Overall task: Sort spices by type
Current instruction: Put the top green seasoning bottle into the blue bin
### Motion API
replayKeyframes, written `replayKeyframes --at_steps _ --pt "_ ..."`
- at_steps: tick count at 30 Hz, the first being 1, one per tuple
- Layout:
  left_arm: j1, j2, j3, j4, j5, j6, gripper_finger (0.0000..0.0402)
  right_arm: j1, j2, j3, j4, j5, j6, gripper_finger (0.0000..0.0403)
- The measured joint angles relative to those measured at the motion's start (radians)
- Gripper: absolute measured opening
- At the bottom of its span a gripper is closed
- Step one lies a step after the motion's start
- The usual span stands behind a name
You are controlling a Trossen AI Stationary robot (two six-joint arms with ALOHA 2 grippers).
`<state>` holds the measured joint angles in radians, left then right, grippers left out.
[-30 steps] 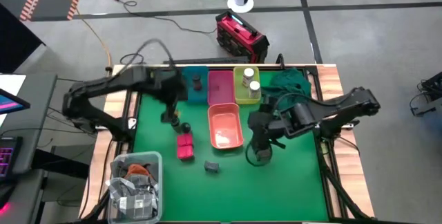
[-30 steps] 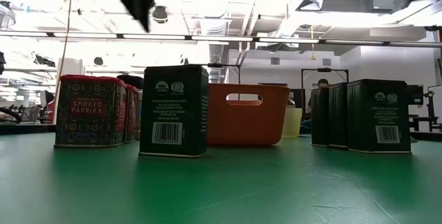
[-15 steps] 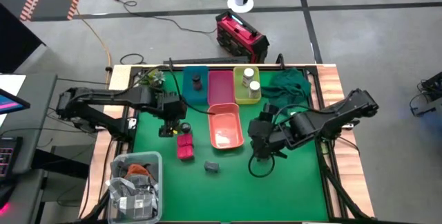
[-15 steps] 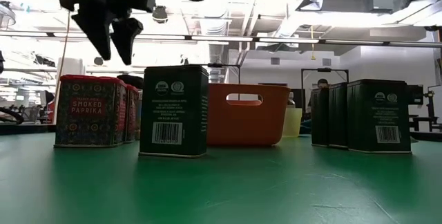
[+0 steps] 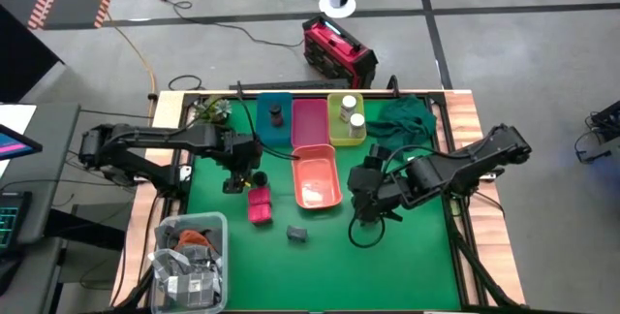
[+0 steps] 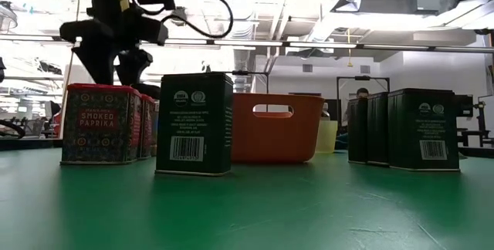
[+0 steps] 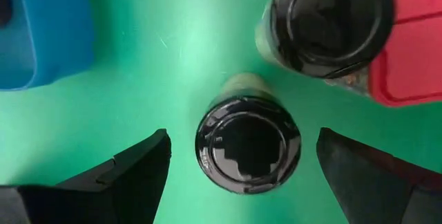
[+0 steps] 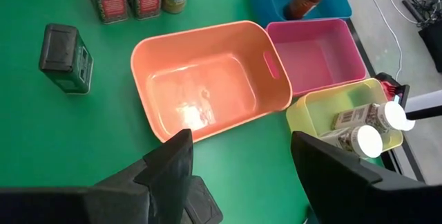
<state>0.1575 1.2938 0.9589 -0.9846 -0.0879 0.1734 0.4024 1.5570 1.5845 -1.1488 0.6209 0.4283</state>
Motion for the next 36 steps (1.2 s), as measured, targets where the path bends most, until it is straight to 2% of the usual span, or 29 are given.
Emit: replayKeyframes --at_steps 8,18,23,26,36 --pt "0.029 0.016 -0.014 0.056 -0.005 0.003 0.0304 -0.013 0.0 0.0 0.005 0.0 -0.01 0.0276" --pt "0.029 0.015 -0.013 0.005 0.009 0.007 0.0188 -0.031 0.001 0.0 0.01 0.006 -0.015 0.0276" --pt "0.029 0.01 0.012 -0.015 -0.001 0.009 0.0188 -0.031 0.001 0.0 0.016 0.006 -0.015 0.0276" --pt "0.03 0.01 0.072 -0.054 -0.028 0.016 0.0191 -0.031 0.001 0.0 0.016 0.006 -0.017 0.0276" --pt "0.102 0.009 0.286 -0.119 -0.025 0.052 0.0195 -0.045 0.001 0.0 0.011 0.006 -0.018 0.0276"
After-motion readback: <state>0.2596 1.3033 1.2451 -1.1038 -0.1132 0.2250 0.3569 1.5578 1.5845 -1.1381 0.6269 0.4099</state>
